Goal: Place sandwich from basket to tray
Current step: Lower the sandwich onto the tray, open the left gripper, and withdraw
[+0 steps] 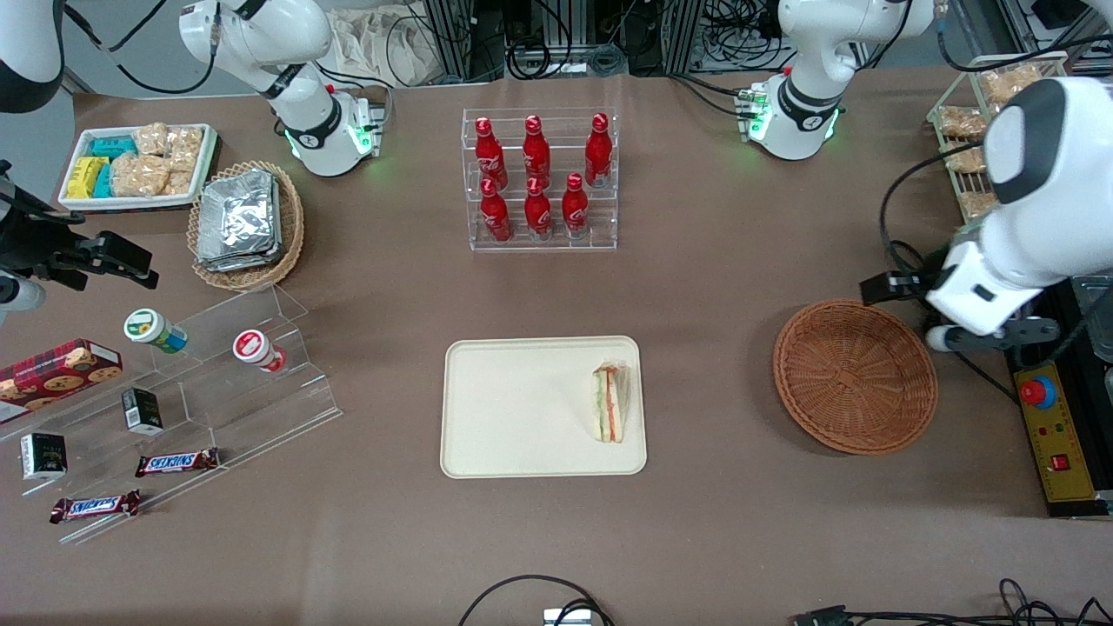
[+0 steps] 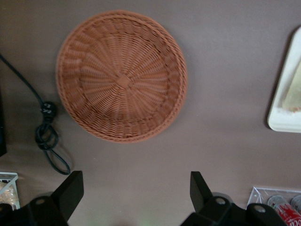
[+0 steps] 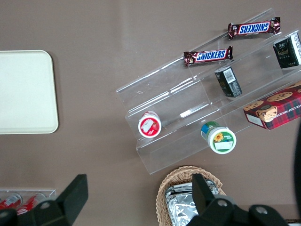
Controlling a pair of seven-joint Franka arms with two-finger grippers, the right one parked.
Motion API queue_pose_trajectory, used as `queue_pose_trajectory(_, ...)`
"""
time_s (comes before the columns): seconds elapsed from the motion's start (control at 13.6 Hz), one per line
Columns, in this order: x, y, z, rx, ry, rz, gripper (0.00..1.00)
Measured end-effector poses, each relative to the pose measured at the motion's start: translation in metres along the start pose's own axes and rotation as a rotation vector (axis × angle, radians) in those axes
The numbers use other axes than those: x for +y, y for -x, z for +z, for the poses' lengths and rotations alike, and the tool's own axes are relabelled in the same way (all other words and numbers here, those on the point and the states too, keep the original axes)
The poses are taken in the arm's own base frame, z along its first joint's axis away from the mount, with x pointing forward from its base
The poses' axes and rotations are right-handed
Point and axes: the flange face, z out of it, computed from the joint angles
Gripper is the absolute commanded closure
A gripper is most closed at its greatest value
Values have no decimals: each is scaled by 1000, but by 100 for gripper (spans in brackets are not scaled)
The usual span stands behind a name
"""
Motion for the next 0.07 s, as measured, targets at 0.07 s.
queue_pose_trajectory(0.07, -6, -6, -3, 8, 3, -12, 0)
